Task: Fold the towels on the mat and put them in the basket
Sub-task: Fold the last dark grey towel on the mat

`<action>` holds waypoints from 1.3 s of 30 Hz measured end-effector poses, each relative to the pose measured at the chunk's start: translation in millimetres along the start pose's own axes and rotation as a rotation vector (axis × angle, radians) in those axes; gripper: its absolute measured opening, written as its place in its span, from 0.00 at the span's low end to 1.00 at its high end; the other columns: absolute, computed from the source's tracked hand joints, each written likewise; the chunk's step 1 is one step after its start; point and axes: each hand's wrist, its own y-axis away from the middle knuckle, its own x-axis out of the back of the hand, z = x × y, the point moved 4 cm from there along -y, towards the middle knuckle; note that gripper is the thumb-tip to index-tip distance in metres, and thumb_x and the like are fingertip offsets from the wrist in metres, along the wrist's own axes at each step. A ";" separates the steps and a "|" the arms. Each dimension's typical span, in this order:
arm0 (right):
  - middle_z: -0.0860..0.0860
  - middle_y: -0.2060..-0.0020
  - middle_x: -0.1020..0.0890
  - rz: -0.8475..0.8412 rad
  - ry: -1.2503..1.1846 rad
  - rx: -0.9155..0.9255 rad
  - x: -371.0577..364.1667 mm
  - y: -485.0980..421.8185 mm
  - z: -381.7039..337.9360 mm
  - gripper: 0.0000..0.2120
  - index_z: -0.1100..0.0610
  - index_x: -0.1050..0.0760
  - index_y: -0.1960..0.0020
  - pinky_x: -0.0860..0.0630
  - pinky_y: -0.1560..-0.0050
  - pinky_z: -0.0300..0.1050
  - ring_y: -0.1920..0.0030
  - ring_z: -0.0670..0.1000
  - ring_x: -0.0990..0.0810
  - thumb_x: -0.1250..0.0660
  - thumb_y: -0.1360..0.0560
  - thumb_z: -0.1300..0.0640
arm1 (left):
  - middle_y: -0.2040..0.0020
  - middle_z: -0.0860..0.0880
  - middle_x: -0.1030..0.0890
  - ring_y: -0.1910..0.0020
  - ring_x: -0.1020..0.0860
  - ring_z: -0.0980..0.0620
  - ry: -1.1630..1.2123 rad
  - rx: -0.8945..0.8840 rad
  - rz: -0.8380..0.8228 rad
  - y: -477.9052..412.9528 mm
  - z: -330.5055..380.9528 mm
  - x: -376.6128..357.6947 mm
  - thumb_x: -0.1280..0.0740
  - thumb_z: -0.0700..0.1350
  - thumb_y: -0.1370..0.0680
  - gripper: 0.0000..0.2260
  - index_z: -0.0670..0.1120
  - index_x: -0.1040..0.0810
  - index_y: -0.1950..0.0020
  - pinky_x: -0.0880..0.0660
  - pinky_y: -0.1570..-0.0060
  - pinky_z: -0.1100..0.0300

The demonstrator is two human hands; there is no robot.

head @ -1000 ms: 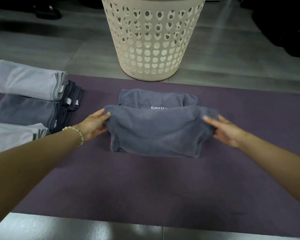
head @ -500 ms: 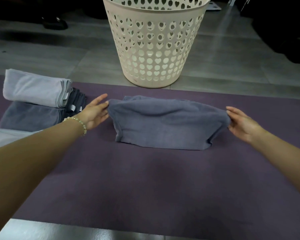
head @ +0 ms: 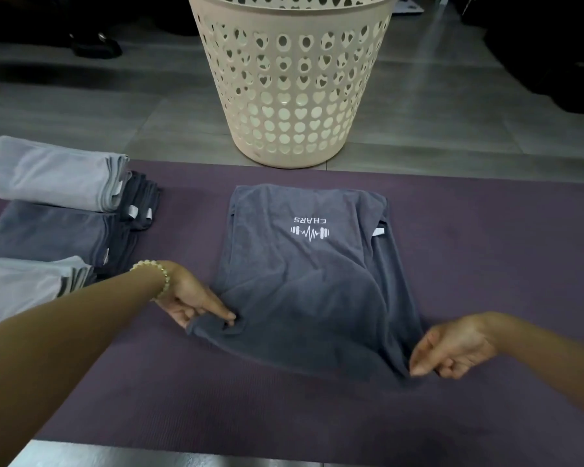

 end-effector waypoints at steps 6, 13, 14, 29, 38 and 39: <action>0.51 0.58 0.21 0.612 -0.265 0.253 50.0 -8.8 -33.5 0.07 0.55 0.24 0.55 0.26 0.62 0.38 0.64 0.47 0.23 0.34 0.23 0.52 | 0.61 0.46 0.23 0.70 0.28 0.52 0.012 -0.169 0.691 -10.8 29.0 56.7 0.40 0.52 0.19 0.13 0.45 0.26 0.57 0.31 0.70 0.63; 0.54 0.45 0.22 0.795 -0.672 0.475 82.4 -22.9 -84.9 0.13 0.58 0.26 0.42 0.25 0.44 0.46 0.47 0.52 0.22 0.34 0.23 0.53 | 0.32 0.42 0.29 0.34 0.29 0.42 0.215 -0.325 0.781 -38.6 62.6 91.4 0.41 0.53 0.19 0.22 0.38 0.29 0.33 0.32 0.34 0.51; 0.53 0.44 0.22 0.805 -0.688 0.477 84.4 -26.6 -89.2 0.14 0.57 0.27 0.40 0.25 0.45 0.46 0.46 0.52 0.22 0.34 0.23 0.53 | 0.31 0.42 0.29 0.33 0.30 0.42 0.219 -0.318 0.780 -44.3 62.5 96.5 0.41 0.53 0.19 0.22 0.38 0.30 0.33 0.33 0.33 0.50; 0.54 0.37 0.26 0.918 -0.767 0.514 125.1 -50.9 -100.3 0.28 0.60 0.35 0.28 0.28 0.40 0.47 0.41 0.50 0.27 0.33 0.24 0.51 | 0.35 0.46 0.27 0.37 0.27 0.46 0.506 -0.382 0.798 -84.5 64.6 139.6 0.40 0.55 0.20 0.25 0.39 0.33 0.30 0.32 0.36 0.55; 0.53 0.62 0.20 1.231 -0.712 0.527 172.1 -75.1 -99.5 0.09 0.56 0.23 0.62 0.27 0.59 0.42 0.57 0.53 0.23 0.32 0.24 0.55 | 0.56 0.43 0.22 0.53 0.25 0.49 0.739 -0.467 1.099 -105.9 69.5 158.7 0.33 0.47 0.23 0.11 0.39 0.21 0.49 0.29 0.53 0.59; 0.52 0.63 0.20 1.262 -0.724 0.570 179.3 -69.7 -99.2 0.10 0.56 0.25 0.63 0.26 0.61 0.41 0.60 0.52 0.22 0.34 0.23 0.56 | 0.56 0.44 0.22 0.54 0.26 0.50 0.737 -0.491 1.134 -101.9 70.5 161.5 0.34 0.45 0.22 0.09 0.40 0.21 0.50 0.30 0.56 0.61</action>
